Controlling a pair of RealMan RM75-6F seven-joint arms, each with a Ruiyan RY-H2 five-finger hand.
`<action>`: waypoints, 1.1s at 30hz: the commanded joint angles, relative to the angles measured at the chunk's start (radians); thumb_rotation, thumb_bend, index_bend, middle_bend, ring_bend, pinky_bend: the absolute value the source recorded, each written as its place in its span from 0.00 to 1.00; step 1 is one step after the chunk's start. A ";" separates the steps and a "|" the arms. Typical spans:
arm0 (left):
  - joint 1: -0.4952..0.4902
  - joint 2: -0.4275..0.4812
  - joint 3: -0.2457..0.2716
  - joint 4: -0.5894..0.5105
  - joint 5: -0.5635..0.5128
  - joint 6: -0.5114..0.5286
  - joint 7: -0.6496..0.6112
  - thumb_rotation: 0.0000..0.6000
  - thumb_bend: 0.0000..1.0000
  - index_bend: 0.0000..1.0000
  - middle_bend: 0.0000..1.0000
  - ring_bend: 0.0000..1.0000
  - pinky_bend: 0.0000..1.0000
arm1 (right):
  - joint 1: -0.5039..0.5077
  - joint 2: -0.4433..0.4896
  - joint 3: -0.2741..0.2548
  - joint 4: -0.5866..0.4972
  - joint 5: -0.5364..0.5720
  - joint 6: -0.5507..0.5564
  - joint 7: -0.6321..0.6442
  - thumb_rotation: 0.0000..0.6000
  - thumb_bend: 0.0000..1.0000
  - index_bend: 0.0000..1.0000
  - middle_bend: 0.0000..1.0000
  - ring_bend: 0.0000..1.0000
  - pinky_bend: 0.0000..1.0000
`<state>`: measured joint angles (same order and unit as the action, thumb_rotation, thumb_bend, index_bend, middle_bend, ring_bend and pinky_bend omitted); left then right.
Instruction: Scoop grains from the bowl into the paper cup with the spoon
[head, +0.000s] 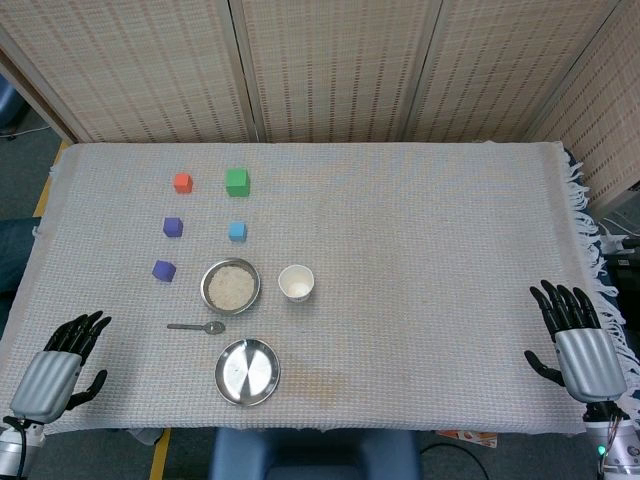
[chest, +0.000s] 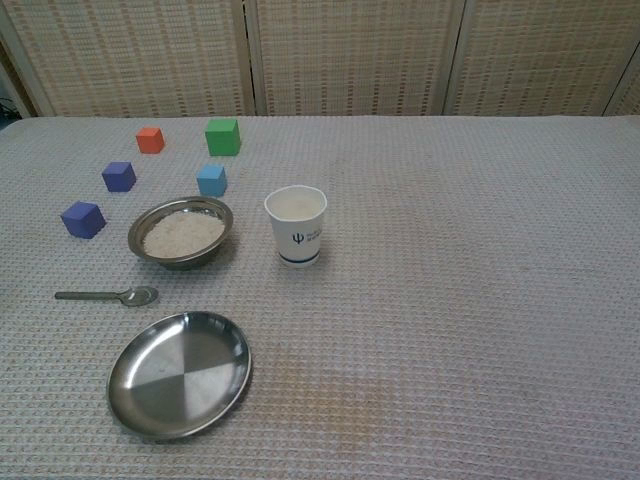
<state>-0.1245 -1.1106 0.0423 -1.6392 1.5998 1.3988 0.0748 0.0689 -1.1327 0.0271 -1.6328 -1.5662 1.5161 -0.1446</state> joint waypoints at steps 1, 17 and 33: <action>-0.010 -0.006 0.003 0.001 0.004 -0.016 0.004 1.00 0.41 0.00 0.00 0.00 0.10 | -0.012 0.001 -0.006 -0.013 -0.022 0.024 -0.022 1.00 0.12 0.00 0.00 0.00 0.00; -0.106 -0.306 -0.105 0.223 0.018 0.008 -0.010 1.00 0.46 0.46 0.78 0.82 1.00 | -0.010 0.023 -0.012 -0.047 0.035 -0.042 -0.048 1.00 0.12 0.00 0.00 0.00 0.00; -0.170 -0.440 -0.125 0.315 -0.131 -0.142 0.251 1.00 0.45 0.36 1.00 1.00 1.00 | 0.004 0.019 -0.004 -0.050 0.076 -0.089 -0.071 1.00 0.12 0.00 0.00 0.00 0.00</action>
<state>-0.2857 -1.5343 -0.0795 -1.3271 1.4896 1.2740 0.2972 0.0724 -1.1144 0.0223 -1.6823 -1.4904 1.4276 -0.2156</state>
